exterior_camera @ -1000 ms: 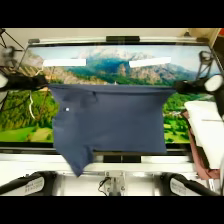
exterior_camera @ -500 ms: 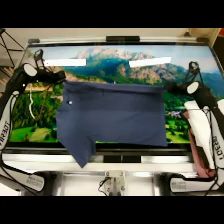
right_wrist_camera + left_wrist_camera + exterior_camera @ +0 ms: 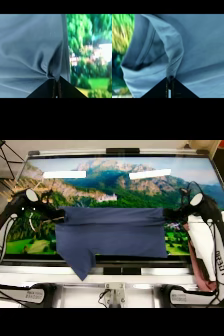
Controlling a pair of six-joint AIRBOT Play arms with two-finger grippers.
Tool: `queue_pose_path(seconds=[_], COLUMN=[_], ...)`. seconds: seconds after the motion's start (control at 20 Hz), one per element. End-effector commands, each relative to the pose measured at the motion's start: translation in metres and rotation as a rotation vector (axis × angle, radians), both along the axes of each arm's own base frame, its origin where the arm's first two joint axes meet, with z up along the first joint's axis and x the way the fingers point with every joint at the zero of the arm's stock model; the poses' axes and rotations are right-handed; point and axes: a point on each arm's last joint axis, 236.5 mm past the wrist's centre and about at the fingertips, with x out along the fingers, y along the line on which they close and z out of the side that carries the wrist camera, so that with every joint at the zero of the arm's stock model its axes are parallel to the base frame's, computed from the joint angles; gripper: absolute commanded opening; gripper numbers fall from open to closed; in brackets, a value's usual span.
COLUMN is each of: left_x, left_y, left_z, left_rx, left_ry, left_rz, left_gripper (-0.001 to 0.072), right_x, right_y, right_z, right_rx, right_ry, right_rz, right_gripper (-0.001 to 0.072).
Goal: Fold the shirts.
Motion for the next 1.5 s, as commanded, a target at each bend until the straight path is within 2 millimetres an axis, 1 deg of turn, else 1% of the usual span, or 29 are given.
queue_pose_path(seconds=[0.0, 0.1, 0.2, 0.25, 0.3, 0.35, 0.4, 0.45, 0.55, 0.6, 0.65, 0.7, 0.75, 0.8, 0.9, 0.95, 1.0, 1.1, 1.15, 1.25, 1.45], left_x=[-0.024, -0.022, -0.019, -0.019, -0.021, -0.025, -0.026, -0.027, -0.028, -0.034, -0.043, -0.054, -0.073, -0.100, -0.161, -0.185, -0.196, -0.203, -0.204, -0.210, -0.206], left_y=[0.001, -0.003, -0.001, -0.001, -0.002, -0.003, -0.002, -0.001, 0.007, 0.013, 0.020, 0.025, 0.028, 0.030, 0.028, 0.022, 0.014, 0.002, -0.002, -0.005, -0.019], left_z=[-0.026, -0.031, -0.031, -0.031, -0.030, -0.028, -0.022, -0.013, 0.015, 0.030, 0.043, 0.050, 0.050, 0.041, 0.014, 0.003, -0.003, -0.011, -0.014, -0.027, -0.039], left_rx=[0.003, -0.015, -0.017, -0.019, -0.023, -0.025, -0.029, -0.033, -0.042, -0.045, -0.047, -0.048, -0.050, -0.053, -0.071, -0.099, -0.131, -0.167, -0.182, -0.191, -0.256], left_ry=[0.060, 0.060, 0.051, 0.054, 0.061, 0.078, 0.090, 0.097, 0.091, 0.087, 0.080, 0.073, 0.079, 0.099, 0.179, 0.194, 0.176, 0.130, 0.128, 0.146, 0.125], left_rz=[0.033, 0.044, 0.054, 0.056, 0.054, 0.047, 0.041, 0.035, 0.011, 0.010, 0.025, 0.036, 0.045, 0.063, 0.116, 0.137, 0.145, 0.176, 0.189, 0.215, 0.291], left_gripper=[0.0035, 0.0035, 0.0035, 0.0035, 0.0046, 0.0155, 0.0381, 0.0503, 0.0508, 0.0508, 0.0507, 0.0506, 0.0505, 0.0504, 0.0504, 0.0504, 0.0504, 0.0504, 0.0504, 0.0504, 0.0500], right_x=[-0.020, -0.026, -0.036, -0.040, -0.040, -0.041, -0.044, -0.047, -0.057, -0.067, -0.077, -0.088, -0.097, -0.106, -0.118, -0.120, -0.122, -0.124, -0.122, -0.119, -0.118], right_y=[-0.003, -0.003, 0.001, 0.002, 0.002, 0.003, 0.003, -0.001, -0.014, -0.025, -0.034, -0.040, -0.046, -0.050, -0.053, -0.054, -0.054, -0.053, -0.049, -0.042, -0.041], right_z=[-0.006, -0.014, -0.024, -0.027, -0.027, -0.024, -0.019, -0.012, 0.008, 0.017, 0.023, 0.028, 0.030, 0.031, 0.033, 0.034, 0.036, 0.037, 0.038, 0.039, 0.038], right_rx=[-0.018, -0.018, -0.004, -0.001, 0.000, 0.003, 0.001, -0.011, -0.066, -0.111, -0.133, -0.126, -0.108, -0.081, -0.023, 0.001, 0.013, 0.020, 0.033, 0.063, 0.069], right_ry=[0.080, 0.092, 0.122, 0.133, 0.135, 0.139, 0.152, 0.171, 0.212, 0.239, 0.267, 0.292, 0.310, 0.321, 0.322, 0.314, 0.308, 0.315, 0.311, 0.299, 0.297], right_rz=[0.020, 0.016, 0.009, 0.006, 0.007, 0.014, 0.038, 0.050, 0.084, 0.097, 0.095, 0.079, 0.055, 0.030, -0.023, -0.045, -0.058, -0.057, -0.055, -0.061, -0.067], right_gripper=[0.0073, 0.0073, 0.0073, 0.0105, 0.0269, 0.0499, 0.0534, 0.0534, 0.0534, 0.0534, 0.0534, 0.0534, 0.0534, 0.0534, 0.0534, 0.0534, 0.0534, 0.0534, 0.0534, 0.0534, 0.0535])
